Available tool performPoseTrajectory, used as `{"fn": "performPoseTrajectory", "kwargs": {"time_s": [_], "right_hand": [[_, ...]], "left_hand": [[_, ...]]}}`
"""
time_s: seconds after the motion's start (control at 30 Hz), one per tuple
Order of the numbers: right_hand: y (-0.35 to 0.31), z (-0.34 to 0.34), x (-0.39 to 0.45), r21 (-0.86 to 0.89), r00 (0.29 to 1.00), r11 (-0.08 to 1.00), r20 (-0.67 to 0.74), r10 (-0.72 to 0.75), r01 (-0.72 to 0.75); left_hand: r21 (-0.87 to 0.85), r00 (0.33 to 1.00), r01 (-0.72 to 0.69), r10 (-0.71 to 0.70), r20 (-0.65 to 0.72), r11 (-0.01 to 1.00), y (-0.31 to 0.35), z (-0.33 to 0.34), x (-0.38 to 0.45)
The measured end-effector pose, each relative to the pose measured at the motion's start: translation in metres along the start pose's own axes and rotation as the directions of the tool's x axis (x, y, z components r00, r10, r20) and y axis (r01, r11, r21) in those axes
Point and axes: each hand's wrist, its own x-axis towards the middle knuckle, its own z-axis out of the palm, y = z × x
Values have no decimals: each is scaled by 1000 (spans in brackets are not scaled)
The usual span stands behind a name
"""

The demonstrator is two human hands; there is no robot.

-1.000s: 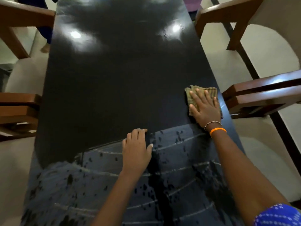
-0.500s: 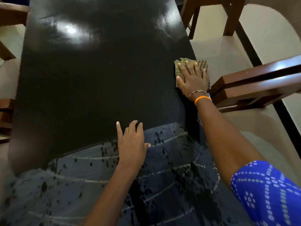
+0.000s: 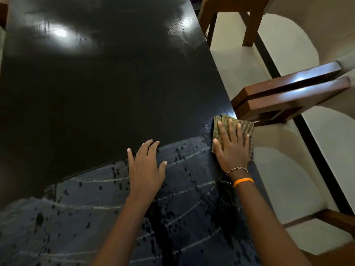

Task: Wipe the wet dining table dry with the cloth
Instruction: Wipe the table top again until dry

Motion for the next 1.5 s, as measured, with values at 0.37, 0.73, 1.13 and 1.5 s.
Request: {"fn": "performPoseTrajectory", "kwargs": {"time_s": [0.37, 0.73, 1.13, 1.5], "right_hand": [[-177, 39, -58, -20, 969, 970, 64, -239, 240], [-421, 103, -173, 62, 756, 776, 193, -626, 627], [-493, 117, -104, 7, 659, 674, 202, -724, 739], [-443, 115, -230, 60, 603, 619, 170, -779, 783]], "left_hand": [[-66, 988, 148, -151, -30, 987, -110, -37, -82], [-166, 902, 400, -419, -101, 901, -273, -93, -170], [-443, 889, 387, -455, -52, 809, -331, -105, -206], [-505, 868, 422, -496, -14, 753, -328, -109, -213]]}}
